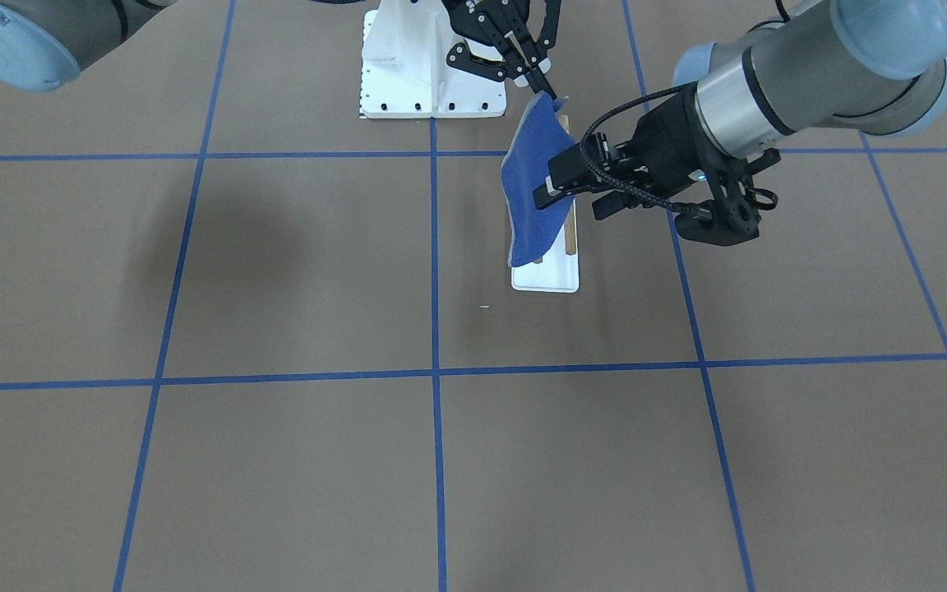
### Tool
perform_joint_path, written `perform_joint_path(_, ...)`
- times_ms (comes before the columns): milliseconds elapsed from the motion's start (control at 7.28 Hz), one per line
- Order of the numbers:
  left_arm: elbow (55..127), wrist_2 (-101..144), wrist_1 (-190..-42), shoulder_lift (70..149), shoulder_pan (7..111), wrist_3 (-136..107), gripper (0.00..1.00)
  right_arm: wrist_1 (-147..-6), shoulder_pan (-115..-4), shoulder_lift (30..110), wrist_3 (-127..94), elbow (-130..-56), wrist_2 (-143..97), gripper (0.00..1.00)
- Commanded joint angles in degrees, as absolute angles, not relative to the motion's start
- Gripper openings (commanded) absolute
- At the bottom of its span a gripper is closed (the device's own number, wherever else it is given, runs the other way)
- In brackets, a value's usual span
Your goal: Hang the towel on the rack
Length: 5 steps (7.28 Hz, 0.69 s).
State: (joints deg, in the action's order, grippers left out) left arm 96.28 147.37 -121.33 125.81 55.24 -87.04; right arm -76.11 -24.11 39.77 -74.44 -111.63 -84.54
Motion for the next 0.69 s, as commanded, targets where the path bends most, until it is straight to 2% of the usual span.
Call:
perform_joint_path(0, 96.2, 147.3, -121.5, 126.2, 53.9, -87.3, 0.8, -76.1, -23.9, 39.6, -74.4, -111.7, -84.4, 0.0)
perform_joint_path(137, 96.2, 147.3, -121.5, 126.2, 53.9, -87.3, 0.64, -76.1, -23.8, 39.8, -74.4, -111.7, -84.3, 0.0)
perform_joint_path(549, 96.2, 147.3, -121.5, 126.1, 54.0, -87.0, 0.62, -76.1, -22.9, 40.8, -74.4, -111.8, -83.9, 0.0)
